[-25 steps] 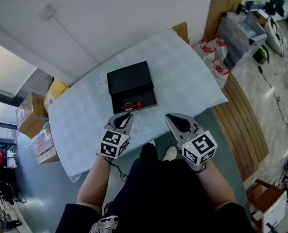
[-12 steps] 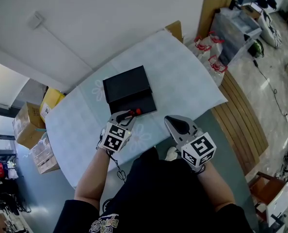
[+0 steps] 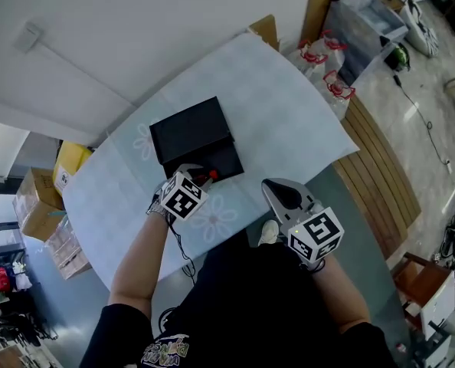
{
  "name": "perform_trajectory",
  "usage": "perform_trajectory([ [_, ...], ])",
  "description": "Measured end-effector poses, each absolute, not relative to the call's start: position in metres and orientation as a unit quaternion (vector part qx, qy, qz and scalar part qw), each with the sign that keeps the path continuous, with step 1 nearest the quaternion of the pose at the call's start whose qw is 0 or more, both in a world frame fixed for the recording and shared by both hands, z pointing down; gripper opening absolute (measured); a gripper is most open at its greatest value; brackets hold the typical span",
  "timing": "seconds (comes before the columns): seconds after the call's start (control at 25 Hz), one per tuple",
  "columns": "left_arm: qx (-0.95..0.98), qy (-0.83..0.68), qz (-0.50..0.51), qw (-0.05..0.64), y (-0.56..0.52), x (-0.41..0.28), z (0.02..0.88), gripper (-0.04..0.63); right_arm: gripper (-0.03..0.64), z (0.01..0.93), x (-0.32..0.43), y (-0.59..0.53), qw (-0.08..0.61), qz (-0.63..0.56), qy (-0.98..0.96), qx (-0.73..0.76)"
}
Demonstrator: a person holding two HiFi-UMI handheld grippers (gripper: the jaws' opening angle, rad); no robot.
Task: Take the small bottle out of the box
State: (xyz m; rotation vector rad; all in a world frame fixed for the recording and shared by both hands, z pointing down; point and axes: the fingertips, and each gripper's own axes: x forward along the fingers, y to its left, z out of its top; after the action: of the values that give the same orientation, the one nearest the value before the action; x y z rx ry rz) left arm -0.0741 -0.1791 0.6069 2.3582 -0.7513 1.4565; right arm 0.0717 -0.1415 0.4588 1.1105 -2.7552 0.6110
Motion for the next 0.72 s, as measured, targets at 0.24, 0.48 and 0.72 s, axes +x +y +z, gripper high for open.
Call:
perform_trajectory([
  [0.24,0.807,-0.182,0.545,0.136,-0.179,-0.074,0.627,0.126,0.018,0.469,0.063,-0.148,0.061,0.215,-0.904,0.366],
  [0.48,0.802,-0.132,0.562,0.154,-0.180,-0.073,0.640,0.140,0.018,0.477,0.062,-0.154,0.066,0.227,-0.898,0.371],
  [0.72,0.785,-0.082,0.593,0.156,-0.180,-0.070,0.654,0.142,0.018,0.486,0.062,-0.160,0.069,0.242,-0.892,0.375],
])
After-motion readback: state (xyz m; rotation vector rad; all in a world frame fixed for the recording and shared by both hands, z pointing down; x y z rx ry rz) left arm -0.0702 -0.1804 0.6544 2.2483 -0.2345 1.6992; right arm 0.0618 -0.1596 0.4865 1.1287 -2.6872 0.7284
